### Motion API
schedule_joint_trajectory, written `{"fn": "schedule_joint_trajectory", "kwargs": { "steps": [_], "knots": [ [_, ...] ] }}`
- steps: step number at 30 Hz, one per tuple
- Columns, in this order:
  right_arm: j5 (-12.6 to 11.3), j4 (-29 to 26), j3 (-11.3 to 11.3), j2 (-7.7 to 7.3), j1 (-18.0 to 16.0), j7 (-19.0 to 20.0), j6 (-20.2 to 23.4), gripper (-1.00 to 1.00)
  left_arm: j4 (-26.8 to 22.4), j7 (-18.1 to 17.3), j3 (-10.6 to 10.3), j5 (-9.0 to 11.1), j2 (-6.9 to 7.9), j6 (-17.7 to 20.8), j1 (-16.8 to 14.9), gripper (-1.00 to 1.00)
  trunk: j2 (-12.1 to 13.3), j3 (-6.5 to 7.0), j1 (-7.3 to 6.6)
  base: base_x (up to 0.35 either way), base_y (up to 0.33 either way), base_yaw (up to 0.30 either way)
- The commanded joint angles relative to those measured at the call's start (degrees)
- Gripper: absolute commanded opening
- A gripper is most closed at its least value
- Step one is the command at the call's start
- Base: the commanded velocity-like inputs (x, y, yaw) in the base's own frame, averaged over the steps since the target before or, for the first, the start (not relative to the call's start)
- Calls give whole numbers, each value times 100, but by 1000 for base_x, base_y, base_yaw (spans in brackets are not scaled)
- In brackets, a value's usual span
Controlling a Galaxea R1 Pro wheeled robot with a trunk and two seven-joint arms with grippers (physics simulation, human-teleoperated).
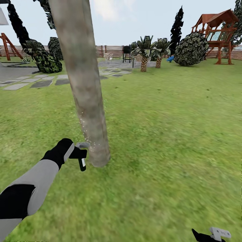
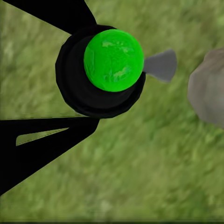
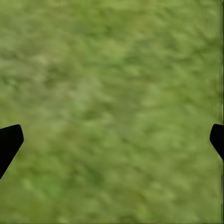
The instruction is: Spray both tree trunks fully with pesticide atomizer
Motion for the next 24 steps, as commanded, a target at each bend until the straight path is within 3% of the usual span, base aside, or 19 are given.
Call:
{"fn": "schedule_joint_trajectory", "kwargs": {
  "steps": [1,11,24],
  "knots": [
    [0,0,-1,-2,0,0,0,100,0,5,-1,-2,0,0,0,-100,0,0,0,0,-272,78],
    [0,0,6,0,0,0,0,100,0,10,-9,-10,-6,0,0,-100,0,0,0,0,-272,255],
    [0,0,-2,0,0,0,0,100,0,10,6,-13,-9,0,0,-100,0,0,0,0,-272,57]
  ]
}}
